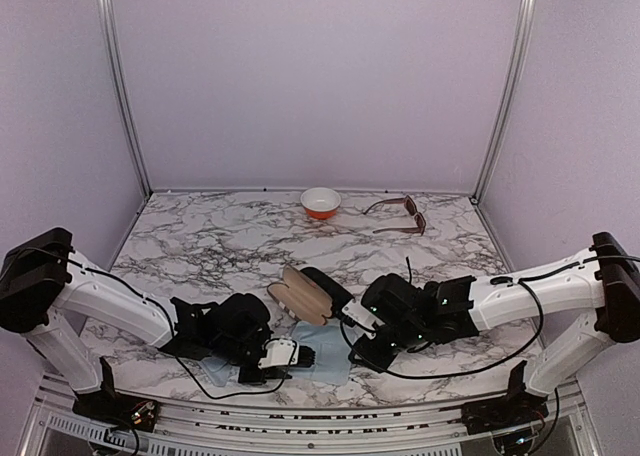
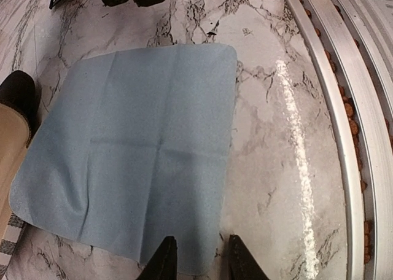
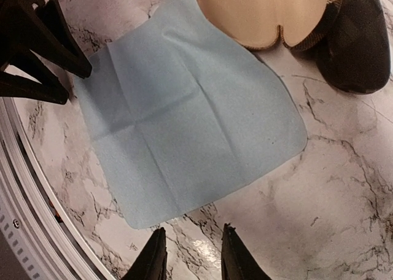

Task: Organize the sunglasses
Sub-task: Fold the glasses cleaning cloth at the corner of the board.

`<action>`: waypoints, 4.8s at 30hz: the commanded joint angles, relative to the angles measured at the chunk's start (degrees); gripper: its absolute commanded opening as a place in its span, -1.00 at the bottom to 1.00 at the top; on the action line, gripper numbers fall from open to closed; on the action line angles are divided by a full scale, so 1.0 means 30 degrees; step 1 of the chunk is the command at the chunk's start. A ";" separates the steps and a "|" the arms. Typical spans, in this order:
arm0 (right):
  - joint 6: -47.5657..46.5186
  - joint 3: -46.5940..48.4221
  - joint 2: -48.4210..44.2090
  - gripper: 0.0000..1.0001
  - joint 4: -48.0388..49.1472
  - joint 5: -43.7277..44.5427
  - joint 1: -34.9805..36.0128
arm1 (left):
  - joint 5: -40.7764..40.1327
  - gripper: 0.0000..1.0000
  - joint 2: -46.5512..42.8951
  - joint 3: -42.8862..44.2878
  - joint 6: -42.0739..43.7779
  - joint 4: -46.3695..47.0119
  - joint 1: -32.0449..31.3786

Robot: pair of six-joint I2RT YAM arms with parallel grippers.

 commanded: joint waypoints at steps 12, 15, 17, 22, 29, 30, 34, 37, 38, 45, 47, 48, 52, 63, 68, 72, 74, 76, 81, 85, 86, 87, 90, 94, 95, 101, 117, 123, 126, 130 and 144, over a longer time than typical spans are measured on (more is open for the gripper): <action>0.0064 -0.0014 -0.0520 -0.40 0.0510 0.0046 0.0044 | -0.0047 -0.71 0.2363 0.1413 0.0399 -0.2847 0.0560; 0.0111 -0.0052 -0.0581 -0.40 0.0441 0.0053 0.0059 | 0.0407 -0.87 0.2290 0.1424 0.0332 -0.2846 0.0545; 0.0150 -0.0045 -0.0607 -0.40 0.0399 0.0060 0.0053 | 0.0682 -0.98 0.2094 0.1411 0.0131 -0.2835 0.0560; 0.0009 -0.0071 -0.0676 -0.41 0.0481 -0.0313 0.0058 | 0.1903 -1.00 0.1115 0.1287 -0.1476 -0.2857 0.0482; -0.0389 -0.0926 -0.1885 -0.41 0.1164 -0.2142 0.0265 | 0.3363 -1.00 -0.0747 -0.0539 -0.4131 -0.1144 -0.0201; -0.0373 -0.1166 -0.2165 -0.40 0.1460 -0.2289 0.0353 | 0.3479 -1.00 -0.0963 -0.0933 -0.4452 -0.0613 -0.0241; -0.0875 -0.2257 -0.2878 -0.34 0.3035 -0.2477 0.1163 | 0.3697 -1.00 -0.1385 -0.1575 -0.5517 0.0327 -0.0657; -0.1781 -0.2872 -0.2967 -0.34 0.4680 -0.1519 0.2596 | 0.3784 -1.00 -0.1555 -0.1807 -0.6124 0.0768 -0.0764; -0.2173 -0.3057 -0.2908 -0.34 0.5228 -0.1355 0.2951 | 0.3777 -1.00 -0.1573 -0.1860 -0.6280 0.0959 -0.0758; -0.4615 -0.3217 -0.1532 -0.36 0.7193 -0.0853 0.3575 | 0.4098 -1.00 -0.1235 -0.1956 -0.6606 0.1845 -0.0754; -0.5266 -0.3175 -0.1217 -0.38 0.7552 -0.0840 0.3601 | 0.4147 -1.00 -0.1160 -0.2001 -0.6663 0.2039 -0.0739; -0.5597 -0.3160 -0.1106 -0.38 0.7609 -0.0823 0.3626 | 0.4145 -1.00 -0.1158 -0.2034 -0.6659 0.2118 -0.0729; -0.6455 -0.2858 -0.0322 -0.41 0.7498 -0.1148 0.3720 | 0.4109 -1.00 -0.1344 -0.2340 -0.6789 0.2510 -0.0661; -0.6767 -0.2686 0.1231 -0.46 0.8110 -0.1332 0.3722 | 0.4380 -1.00 -0.1382 -0.3051 -0.7250 0.3637 -0.0454; -0.6841 -0.2901 0.1441 -0.46 0.8521 -0.1412 0.3744 | 0.4690 -1.00 -0.1192 -0.3305 -0.7537 0.4327 -0.0349; -0.6859 -0.2979 0.1594 -0.48 0.8684 -0.1392 0.3750 | 0.4731 -1.00 -0.1175 -0.3416 -0.7583 0.4529 -0.0290; -0.6898 -0.3028 0.1694 -0.49 0.8762 -0.1324 0.3735 | 0.4774 -1.00 -0.1190 -0.3496 -0.7573 0.4625 -0.0263; -0.6881 -0.3074 0.1831 -0.51 0.8869 -0.1342 0.3729 | 0.4803 -1.00 -0.1190 -0.3512 -0.7610 0.4661 -0.0232; -0.6816 -0.3184 0.2114 -0.59 0.8988 -0.1393 0.3775 | 0.4848 -1.00 -0.1164 -0.3569 -0.7647 0.4707 -0.0201; -0.6787 -0.3242 0.2195 -0.64 0.9136 -0.1252 0.3766 | 0.4877 -1.00 -0.1175 -0.3606 -0.7628 0.4724 -0.0171; -0.6787 -0.3220 0.2241 -0.65 0.9129 -0.1167 0.3753 | 0.4899 -1.00 -0.1189 -0.3601 -0.7647 0.4724 -0.0171; -0.6787 -0.3214 0.2273 -0.68 0.9132 -0.1131 0.3759 | 0.4905 -1.00 -0.1169 -0.3600 -0.7646 0.4724 -0.0171; -0.6822 -0.3228 0.2397 -0.83 0.9196 -0.1251 0.3757 | 0.4906 -1.00 -0.1131 -0.3580 -0.7652 0.4724 -0.0172; -0.6938 -0.3258 0.2506 -1.00 0.9163 -0.1549 0.3791 | 0.4879 -1.00 -0.1064 -0.3532 -0.7675 0.4740 -0.0142; -0.6956 -0.3244 0.2482 -1.00 0.9129 -0.1589 0.3807 | 0.4877 -1.00 -0.1069 -0.3515 -0.7730 0.4726 -0.0142; -0.7033 -0.2862 0.1834 -1.00 0.8550 -0.1446 0.3790 | 0.4899 -1.00 -0.1731 -0.3707 -0.8210 0.4696 -0.0157; -0.7361 -0.0866 0.1502 -1.00 0.6671 0.1684 0.3810 | 0.3825 -1.00 -0.2712 -0.3981 -0.9475 0.4710 -0.0062; -0.7584 -0.0386 0.1847 -1.00 0.6302 0.2699 0.3797 | 0.3142 -1.00 -0.3014 -0.4098 -0.9970 0.4694 0.0300; -0.7641 -0.0103 0.2029 -1.00 0.6181 0.3238 0.3779 | 0.2919 -1.00 -0.3177 -0.4127 -1.0162 0.4695 0.0509; -0.7711 0.0000 0.2054 -1.00 0.6242 0.3724 0.3706 | 0.2846 -1.00 -0.3302 -0.4127 -1.0254 0.4698 0.0667; -0.7808 0.0503 0.2712 -1.00 0.6138 0.4393 0.3363 | 0.2122 -1.00 -0.3158 -0.4011 -1.0613 0.4694 0.1137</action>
